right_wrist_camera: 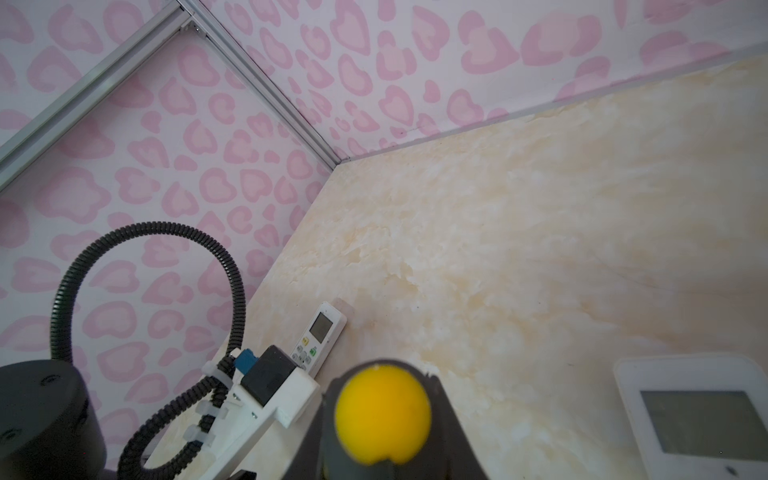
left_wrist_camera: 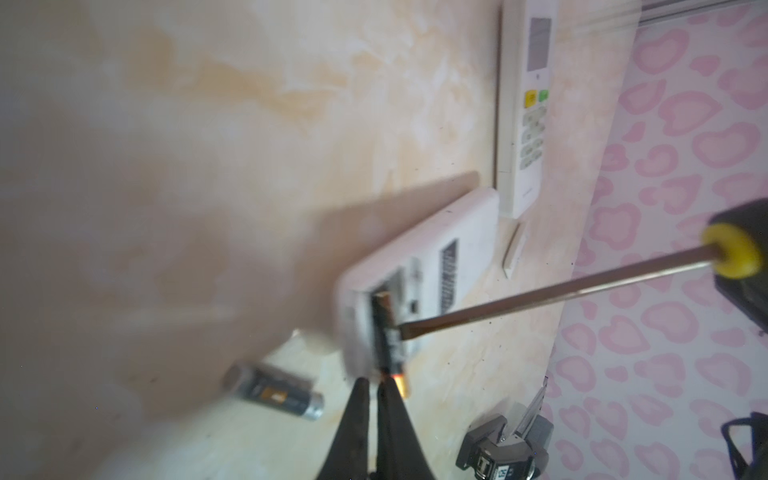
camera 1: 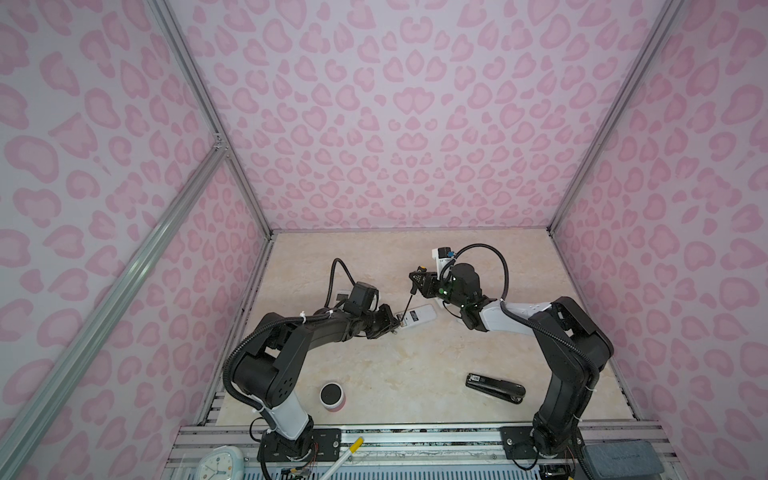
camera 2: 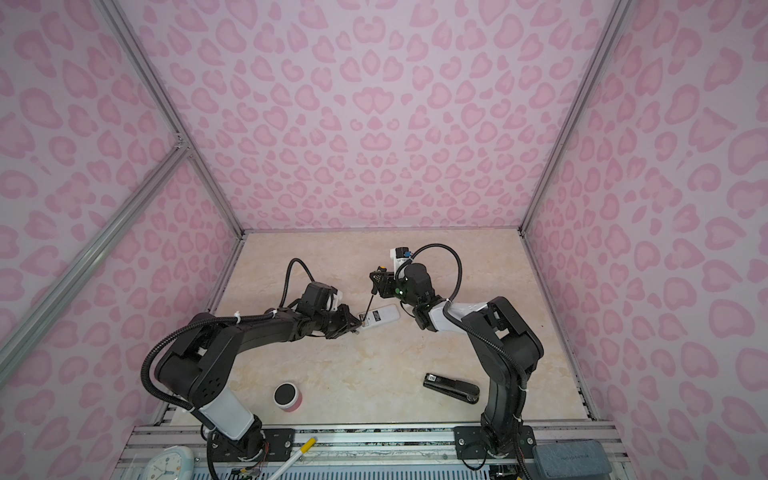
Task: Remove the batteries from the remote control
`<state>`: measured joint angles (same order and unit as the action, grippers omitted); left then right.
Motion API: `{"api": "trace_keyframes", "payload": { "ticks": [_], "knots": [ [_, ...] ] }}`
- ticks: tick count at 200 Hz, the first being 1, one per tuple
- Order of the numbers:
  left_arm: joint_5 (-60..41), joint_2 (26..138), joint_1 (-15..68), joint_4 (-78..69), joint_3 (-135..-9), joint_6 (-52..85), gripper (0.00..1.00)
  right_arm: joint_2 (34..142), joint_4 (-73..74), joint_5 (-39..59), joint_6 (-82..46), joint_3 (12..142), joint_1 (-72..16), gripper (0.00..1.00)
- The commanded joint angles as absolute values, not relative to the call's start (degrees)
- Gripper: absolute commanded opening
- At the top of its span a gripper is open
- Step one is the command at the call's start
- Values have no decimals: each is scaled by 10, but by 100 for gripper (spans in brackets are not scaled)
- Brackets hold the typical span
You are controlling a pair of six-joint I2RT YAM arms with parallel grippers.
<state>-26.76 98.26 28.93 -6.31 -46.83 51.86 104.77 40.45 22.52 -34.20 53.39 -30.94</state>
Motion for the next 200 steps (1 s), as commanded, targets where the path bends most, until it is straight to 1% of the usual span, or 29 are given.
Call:
{"api": "trace_keyframes", "payload": {
  "ticks": [1,21,43,55,74,91,151,200],
  "knots": [
    [-267,1005,300,-58,-488,515,12,1044,406,227,-321,529,-300,0],
    [-261,1014,302,-51,-501,512,12,1051,403,232,-321,529,-291,0],
    [-246,997,301,-34,-501,504,12,1054,395,235,-316,532,-290,0],
    [-238,983,300,-21,-501,498,14,1052,395,236,-316,530,-291,0],
    [-225,966,294,0,-501,487,21,1047,387,233,-307,531,-296,0],
    [-221,964,281,11,-499,480,23,1039,368,223,-289,535,-307,0],
    [-234,982,258,13,-501,470,23,1021,293,178,-210,569,-343,0],
    [-243,994,258,6,-501,470,22,1037,281,174,-189,594,-352,0]
  ]
}}
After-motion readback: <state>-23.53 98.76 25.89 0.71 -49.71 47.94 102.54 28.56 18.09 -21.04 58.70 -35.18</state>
